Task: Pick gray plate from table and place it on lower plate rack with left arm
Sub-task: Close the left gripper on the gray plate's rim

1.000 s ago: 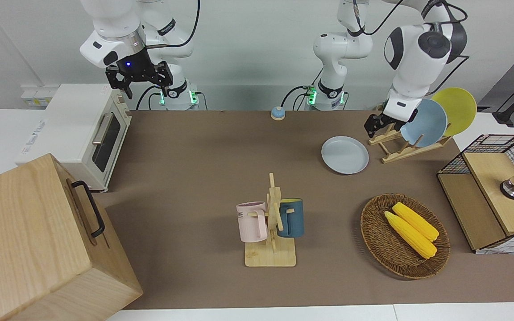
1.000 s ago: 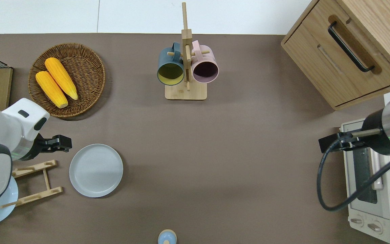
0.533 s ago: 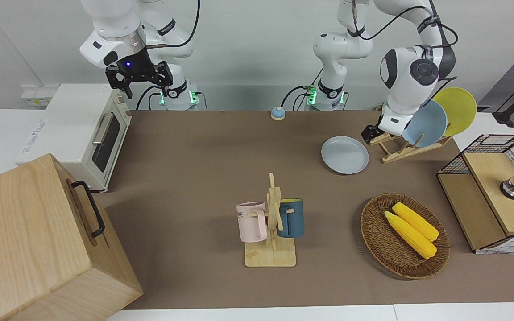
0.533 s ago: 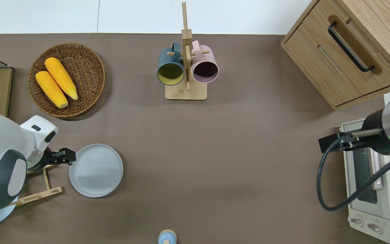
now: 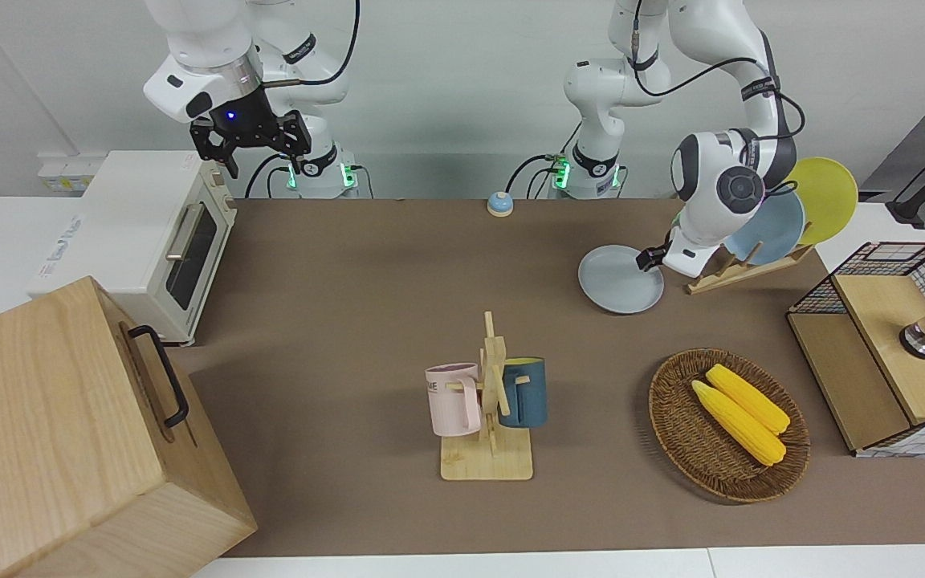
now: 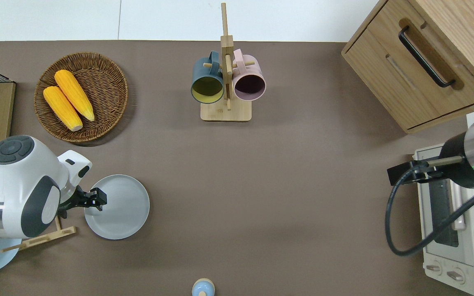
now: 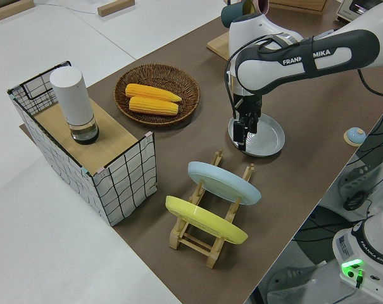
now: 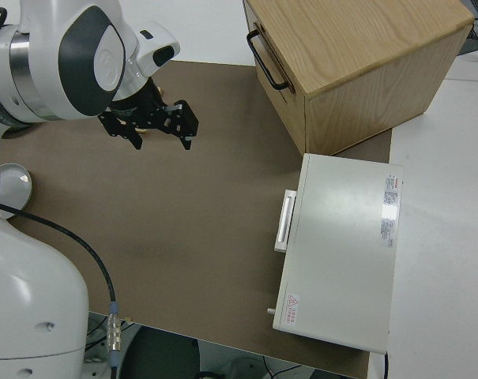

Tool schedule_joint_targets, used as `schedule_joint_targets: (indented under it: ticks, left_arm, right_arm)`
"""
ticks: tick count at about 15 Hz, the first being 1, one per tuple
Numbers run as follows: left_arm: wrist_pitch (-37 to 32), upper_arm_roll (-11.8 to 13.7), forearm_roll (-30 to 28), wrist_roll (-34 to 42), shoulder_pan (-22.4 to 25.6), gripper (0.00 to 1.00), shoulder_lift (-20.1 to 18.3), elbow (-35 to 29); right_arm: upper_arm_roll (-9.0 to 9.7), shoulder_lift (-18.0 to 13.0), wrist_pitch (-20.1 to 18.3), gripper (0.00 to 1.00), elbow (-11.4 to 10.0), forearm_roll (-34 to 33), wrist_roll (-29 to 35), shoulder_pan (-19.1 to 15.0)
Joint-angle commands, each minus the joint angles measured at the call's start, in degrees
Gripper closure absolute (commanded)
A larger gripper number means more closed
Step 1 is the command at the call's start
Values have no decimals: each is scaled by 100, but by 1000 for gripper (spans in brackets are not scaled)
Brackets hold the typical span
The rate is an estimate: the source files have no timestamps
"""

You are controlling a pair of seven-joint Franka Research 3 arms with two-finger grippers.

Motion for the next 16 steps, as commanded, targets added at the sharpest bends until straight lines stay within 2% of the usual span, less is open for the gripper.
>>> schedule_joint_targets:
  ticks: [1, 7, 8, 9, 11, 12, 13, 14, 16]
  left_arm:
    - [158, 73, -178, -61, -70, 9, 95, -169]
    - [430, 73, -293, -52, -35, 19, 306, -257]
    - [518, 73, -301, -52, -35, 48, 350, -266]
    - [562, 73, -327, -52, -35, 133, 394, -301]
    - [571, 73, -546, -61, -26, 555, 385, -301]
    - [571, 73, -574, -61, -18, 806, 377, -293]
    - [571, 82, -574, -52, -18, 947, 368, -293]
    - [563, 82, -574, -52, -18, 999, 359, -275]
    - [537, 143, -583, -26, -18, 1000, 324, -223]
  right_arm:
    - [38, -27, -87, 13, 35, 21, -19, -84]
    - [38, -27, -87, 11, 35, 21, -19, -85]
    - [38, -27, -87, 13, 35, 21, -19, -85]
    - [38, -27, -87, 13, 35, 21, -19, -85]
    - [38, -27, -87, 13, 35, 21, -19, -84]
    - [38, -27, -87, 11, 35, 21, -19, -85]
    - [38, -27, -87, 11, 35, 21, -19, -85]
    - [38, -27, -87, 13, 35, 21, -19, -85]
    - [38, -27, -87, 11, 35, 21, -19, -85]
